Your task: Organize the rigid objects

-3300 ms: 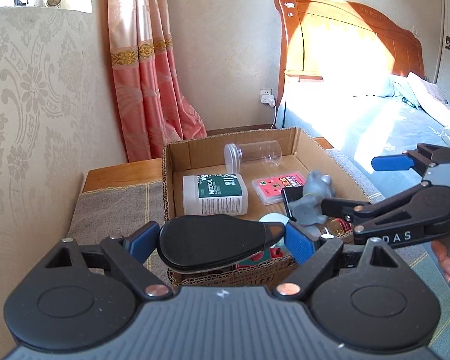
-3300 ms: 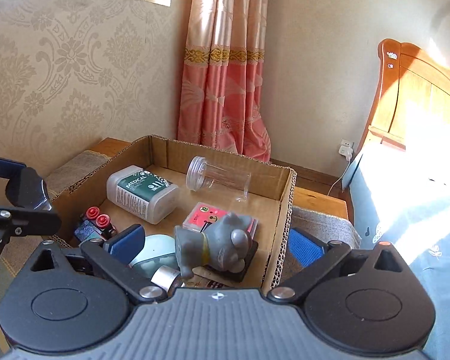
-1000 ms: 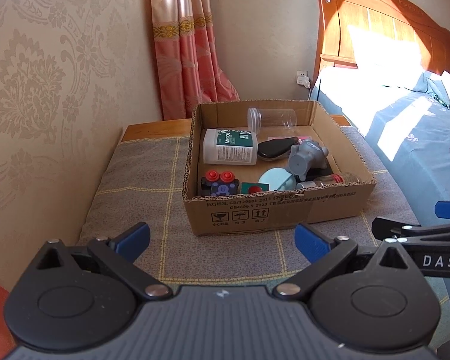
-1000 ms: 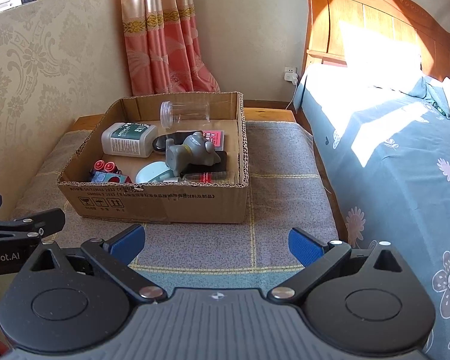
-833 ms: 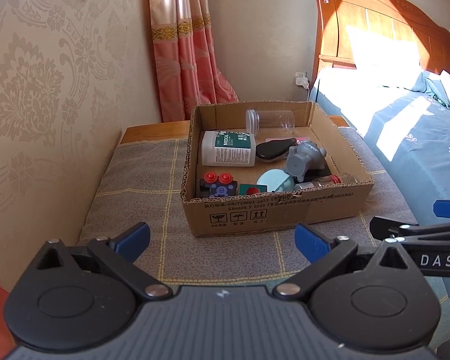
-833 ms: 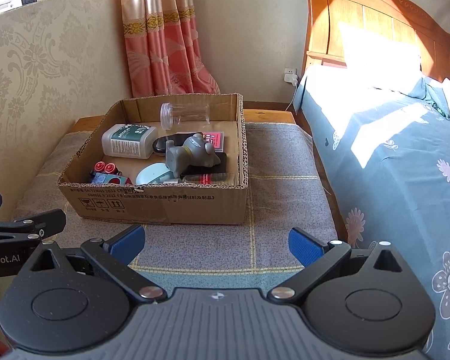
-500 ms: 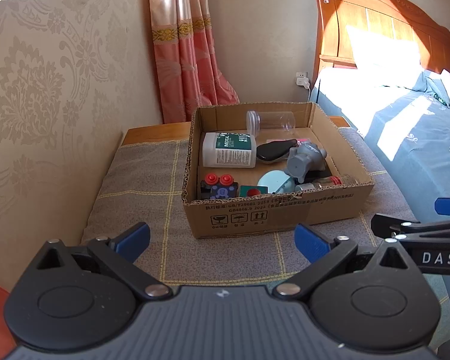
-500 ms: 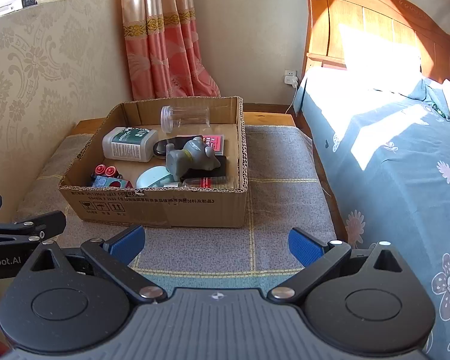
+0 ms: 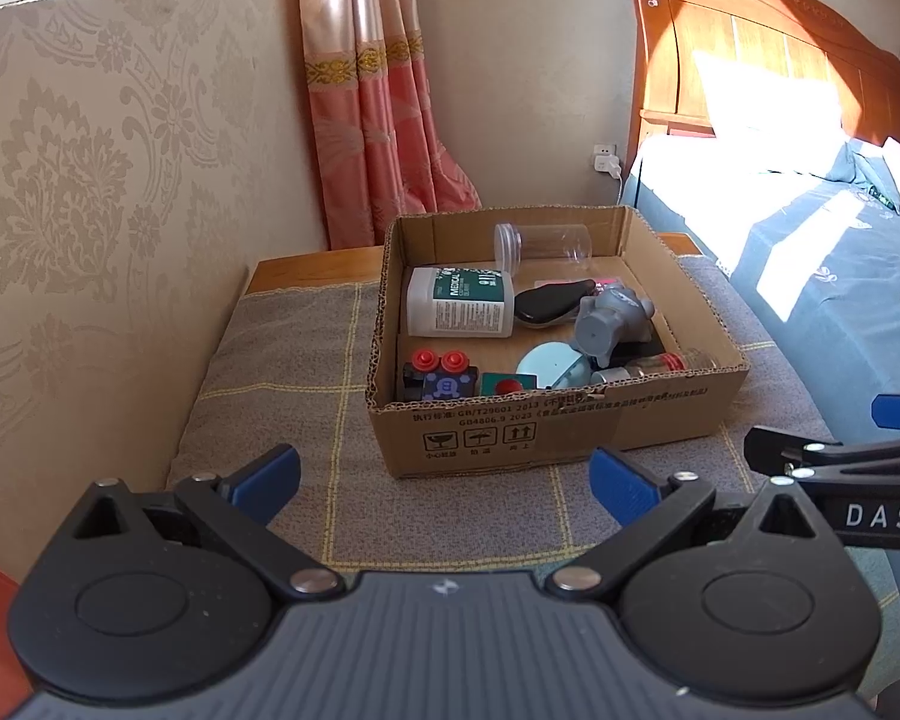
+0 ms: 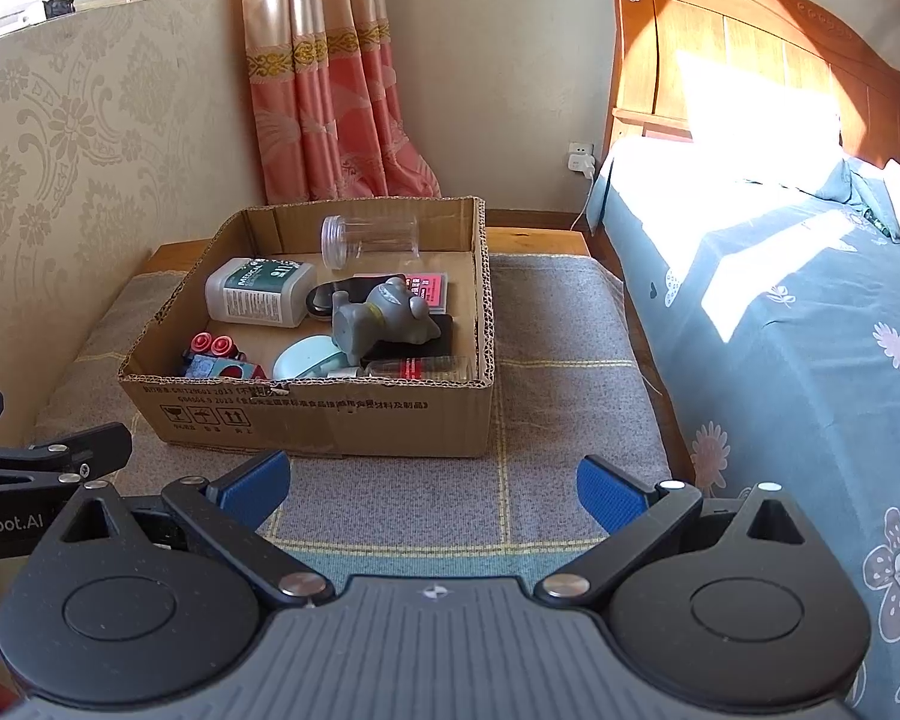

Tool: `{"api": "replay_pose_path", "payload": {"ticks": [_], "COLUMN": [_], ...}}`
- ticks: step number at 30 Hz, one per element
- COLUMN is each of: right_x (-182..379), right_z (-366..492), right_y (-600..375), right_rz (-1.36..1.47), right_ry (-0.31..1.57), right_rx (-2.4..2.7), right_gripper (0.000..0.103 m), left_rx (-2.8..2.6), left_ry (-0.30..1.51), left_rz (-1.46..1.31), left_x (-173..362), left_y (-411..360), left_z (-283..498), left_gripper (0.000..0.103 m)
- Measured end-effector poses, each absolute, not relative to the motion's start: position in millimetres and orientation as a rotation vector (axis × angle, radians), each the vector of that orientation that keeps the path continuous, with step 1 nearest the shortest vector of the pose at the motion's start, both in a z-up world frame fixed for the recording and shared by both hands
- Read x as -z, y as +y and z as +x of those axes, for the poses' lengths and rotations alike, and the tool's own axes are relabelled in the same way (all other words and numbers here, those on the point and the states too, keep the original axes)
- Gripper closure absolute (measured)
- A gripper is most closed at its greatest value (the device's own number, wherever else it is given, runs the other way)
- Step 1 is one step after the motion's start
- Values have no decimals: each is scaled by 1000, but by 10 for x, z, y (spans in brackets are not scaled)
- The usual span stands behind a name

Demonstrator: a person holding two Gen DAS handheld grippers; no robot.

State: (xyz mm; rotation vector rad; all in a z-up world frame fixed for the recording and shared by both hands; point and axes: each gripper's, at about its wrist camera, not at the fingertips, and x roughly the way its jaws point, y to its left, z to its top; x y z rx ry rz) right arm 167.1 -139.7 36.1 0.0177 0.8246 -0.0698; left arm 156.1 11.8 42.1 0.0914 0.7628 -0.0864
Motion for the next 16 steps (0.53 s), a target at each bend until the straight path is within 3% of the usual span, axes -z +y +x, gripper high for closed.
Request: {"api": "replay_pose_path", "payload": {"ticks": [16], "right_x": [-370], "right_z": [1661], "right_y": [-1395], "right_rz": [15], "right_ry": [822], "right_rx": [68], "right_gripper": [0], "left_rx": [82], "left_ry": [766], "left_rz": [96], "left_x": [-431], "left_y": [113], "left_z": [1555], "left_gripper": [1]}}
